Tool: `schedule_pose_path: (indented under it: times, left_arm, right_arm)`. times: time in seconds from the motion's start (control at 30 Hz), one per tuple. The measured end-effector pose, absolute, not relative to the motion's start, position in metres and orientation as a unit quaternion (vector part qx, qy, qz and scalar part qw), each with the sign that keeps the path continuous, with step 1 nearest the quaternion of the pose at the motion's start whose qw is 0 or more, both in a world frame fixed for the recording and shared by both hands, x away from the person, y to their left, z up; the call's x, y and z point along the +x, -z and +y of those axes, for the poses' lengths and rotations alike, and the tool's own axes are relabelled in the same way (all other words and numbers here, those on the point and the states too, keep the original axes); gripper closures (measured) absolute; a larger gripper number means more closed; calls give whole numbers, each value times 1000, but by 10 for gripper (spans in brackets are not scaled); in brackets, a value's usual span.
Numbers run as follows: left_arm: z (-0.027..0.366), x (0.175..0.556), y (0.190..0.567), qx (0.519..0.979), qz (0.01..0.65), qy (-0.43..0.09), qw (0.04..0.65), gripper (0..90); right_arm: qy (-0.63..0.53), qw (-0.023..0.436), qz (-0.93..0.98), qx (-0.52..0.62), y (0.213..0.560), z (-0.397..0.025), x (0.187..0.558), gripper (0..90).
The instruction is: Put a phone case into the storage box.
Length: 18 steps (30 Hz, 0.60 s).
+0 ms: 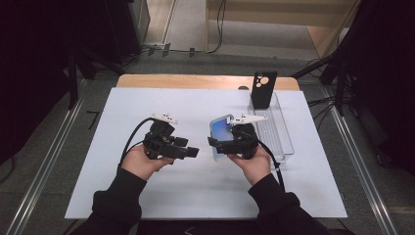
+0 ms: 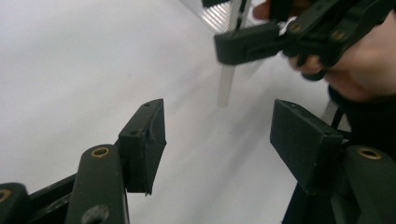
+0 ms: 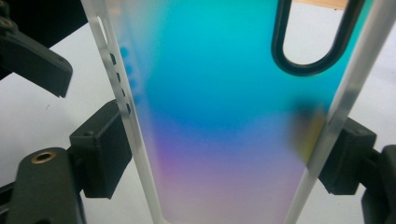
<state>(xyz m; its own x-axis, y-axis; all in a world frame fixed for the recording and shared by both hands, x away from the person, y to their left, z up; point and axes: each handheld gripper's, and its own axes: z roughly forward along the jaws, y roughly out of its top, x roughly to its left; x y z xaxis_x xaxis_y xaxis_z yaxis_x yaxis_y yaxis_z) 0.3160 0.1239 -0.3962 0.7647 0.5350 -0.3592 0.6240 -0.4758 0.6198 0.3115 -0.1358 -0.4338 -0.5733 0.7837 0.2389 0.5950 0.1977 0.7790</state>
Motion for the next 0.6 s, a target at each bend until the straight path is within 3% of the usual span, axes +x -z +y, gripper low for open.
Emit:
schedule_pose_path:
  times: [0.6]
  left_arm:
    - [161,304,434,857,326,60,394,332]
  right_arm:
    - [-453,90,772,437,426,-144,312,160]
